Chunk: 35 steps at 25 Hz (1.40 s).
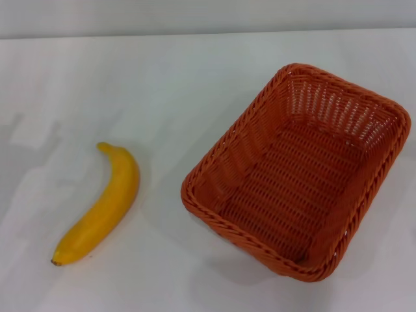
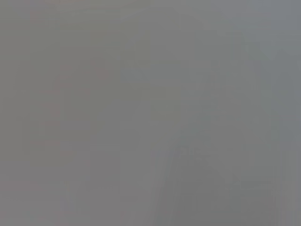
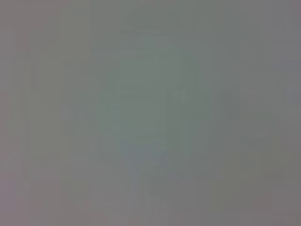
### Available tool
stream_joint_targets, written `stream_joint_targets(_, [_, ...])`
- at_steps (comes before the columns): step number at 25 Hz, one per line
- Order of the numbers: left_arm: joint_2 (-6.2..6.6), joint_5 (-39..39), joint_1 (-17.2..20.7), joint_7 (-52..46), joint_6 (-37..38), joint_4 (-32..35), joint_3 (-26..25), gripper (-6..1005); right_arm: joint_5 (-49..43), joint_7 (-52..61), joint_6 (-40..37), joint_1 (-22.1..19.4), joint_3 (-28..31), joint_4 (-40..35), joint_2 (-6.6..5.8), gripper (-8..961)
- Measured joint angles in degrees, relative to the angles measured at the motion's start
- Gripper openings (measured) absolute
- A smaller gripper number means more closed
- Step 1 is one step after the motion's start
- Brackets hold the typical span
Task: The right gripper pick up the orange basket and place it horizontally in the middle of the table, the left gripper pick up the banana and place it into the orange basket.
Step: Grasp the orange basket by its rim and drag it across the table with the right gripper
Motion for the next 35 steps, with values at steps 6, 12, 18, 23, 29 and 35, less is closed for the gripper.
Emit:
stream_joint_targets(6, [0.07,0.0,-0.3,-0.3,0.0,0.0,0.0,890,-0.1,0.5,0.1,-0.3,-0.2,0.0,-0.09,870])
stream_joint_targets(12, [0.10,0.1,-0.3,-0.3,0.0,0.0,0.0,891,-1.1,2.7,0.0,-0.8,-0.8,-3.3,-0.09,869])
stream_joint_targets(18, [0.11,0.0,-0.1,-0.3,0.0,0.0,-0.1,891,-13.5,17.5,-2.2,0.4,-1.7,-21.0,-0.19,869])
stream_joint_targets(23, [0.10,0.0,0.2,-0.4,0.0,0.0,-0.1,891,-30.4,38.1,-4.9,4.6,-7.3,-41.4,-1.61,870])
stream_joint_targets(29, [0.10,0.0,0.8,-0.4,0.0,0.0,-0.2,892,-49.2,58.7,-3.4,11.6,-19.4,-56.6,-4.75,859])
stream_joint_targets(35, [0.14,0.5,0.5,-0.4,0.1,0.0,-0.1,890,-64.4,70.6,2.6,21.5,-25.5,-58.8,-6.54,843])
